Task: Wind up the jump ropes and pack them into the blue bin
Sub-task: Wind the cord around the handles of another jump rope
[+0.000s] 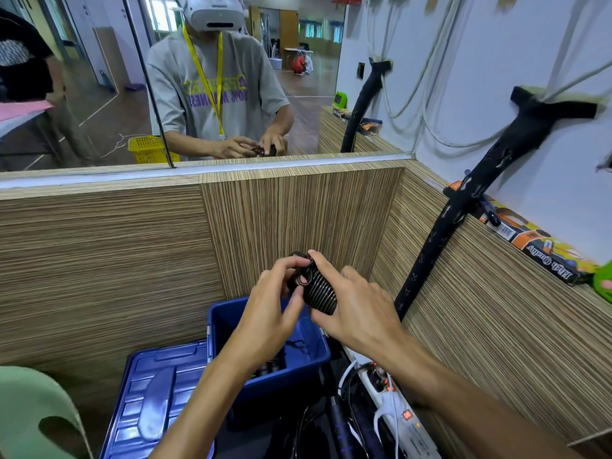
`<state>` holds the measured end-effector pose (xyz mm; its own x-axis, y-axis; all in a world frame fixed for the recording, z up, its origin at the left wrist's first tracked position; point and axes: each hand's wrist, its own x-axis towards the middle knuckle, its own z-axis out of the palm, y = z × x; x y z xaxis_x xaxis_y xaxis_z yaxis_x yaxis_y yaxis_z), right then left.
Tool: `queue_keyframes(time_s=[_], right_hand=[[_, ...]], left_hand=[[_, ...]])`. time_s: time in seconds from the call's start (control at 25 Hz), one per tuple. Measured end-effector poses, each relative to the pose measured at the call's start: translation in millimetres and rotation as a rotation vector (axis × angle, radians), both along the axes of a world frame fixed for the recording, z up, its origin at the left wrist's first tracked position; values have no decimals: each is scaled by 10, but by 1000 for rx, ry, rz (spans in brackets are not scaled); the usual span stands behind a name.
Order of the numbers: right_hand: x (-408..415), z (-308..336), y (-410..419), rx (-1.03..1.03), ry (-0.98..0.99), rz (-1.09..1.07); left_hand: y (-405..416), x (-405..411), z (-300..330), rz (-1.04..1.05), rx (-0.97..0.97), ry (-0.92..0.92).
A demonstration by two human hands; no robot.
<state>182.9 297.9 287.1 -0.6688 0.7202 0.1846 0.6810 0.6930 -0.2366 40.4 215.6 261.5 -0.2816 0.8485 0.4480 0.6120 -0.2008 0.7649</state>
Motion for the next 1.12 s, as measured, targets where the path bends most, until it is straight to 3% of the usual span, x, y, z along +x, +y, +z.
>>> queue_keyframes(time_s=[0.4,0.6,1.0,1.12], right_hand=[[39,-84,62,-29,38,-3],[-41,-180,83,-129,90,-3],[-36,-70,174,-223,161,7],[-50,-16,165,-248,188,25]], left_hand=[[147,-138,0,49,43,613],[113,-42,96,43,-34,419],[35,23,181,50,178,-1],[-18,-28,194,3,186,-40]])
